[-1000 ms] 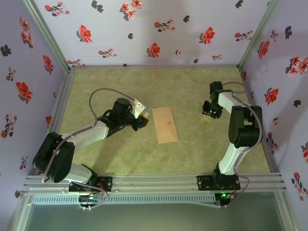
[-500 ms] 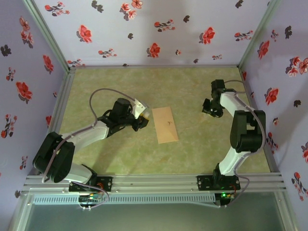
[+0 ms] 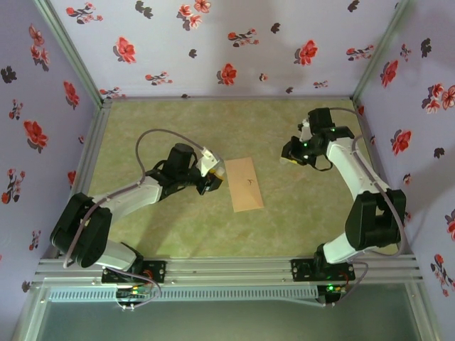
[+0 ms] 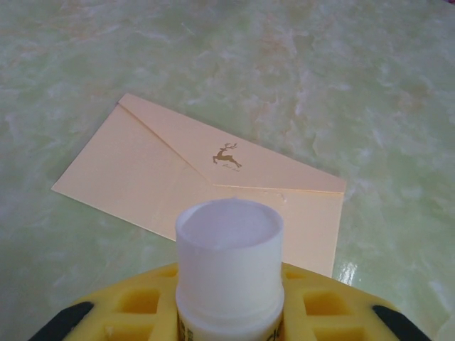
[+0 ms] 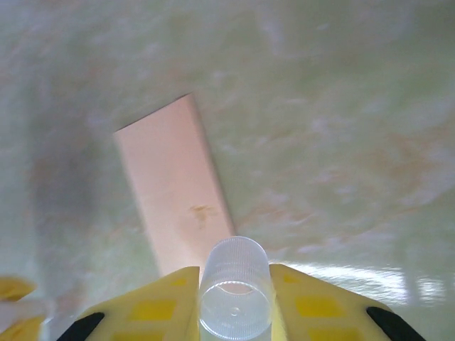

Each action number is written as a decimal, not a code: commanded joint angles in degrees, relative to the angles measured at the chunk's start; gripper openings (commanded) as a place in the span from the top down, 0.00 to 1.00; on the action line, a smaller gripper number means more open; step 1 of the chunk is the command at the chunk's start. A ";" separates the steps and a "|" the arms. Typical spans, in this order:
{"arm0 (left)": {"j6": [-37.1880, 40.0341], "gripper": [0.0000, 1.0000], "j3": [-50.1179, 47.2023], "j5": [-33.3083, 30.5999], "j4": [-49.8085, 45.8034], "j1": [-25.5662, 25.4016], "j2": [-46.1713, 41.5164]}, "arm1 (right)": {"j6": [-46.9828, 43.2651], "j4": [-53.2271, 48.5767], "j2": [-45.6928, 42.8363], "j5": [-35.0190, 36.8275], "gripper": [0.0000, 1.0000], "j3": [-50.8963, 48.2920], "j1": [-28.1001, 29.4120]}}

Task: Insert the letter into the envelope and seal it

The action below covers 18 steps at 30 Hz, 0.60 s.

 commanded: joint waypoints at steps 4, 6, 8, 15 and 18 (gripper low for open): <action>4.54 1.00 2.31 7.19 -0.61 -0.35 0.89 | 3.45 0.09 -2.71 -15.36 0.75 1.77 4.62; 5.38 1.00 2.56 8.98 -0.79 -0.42 0.96 | 4.04 0.49 -2.74 -17.63 0.75 2.11 6.45; 6.02 1.00 2.93 10.68 -1.21 -0.38 0.98 | 4.44 1.09 -2.69 -19.61 0.75 2.23 7.85; 10.16 1.00 5.21 16.45 -5.61 -0.46 1.62 | 7.76 5.75 -2.50 -24.48 0.75 1.17 12.15; 12.12 1.00 7.49 18.42 -9.90 -0.46 2.66 | 8.40 6.55 -2.08 -25.90 0.75 0.73 13.92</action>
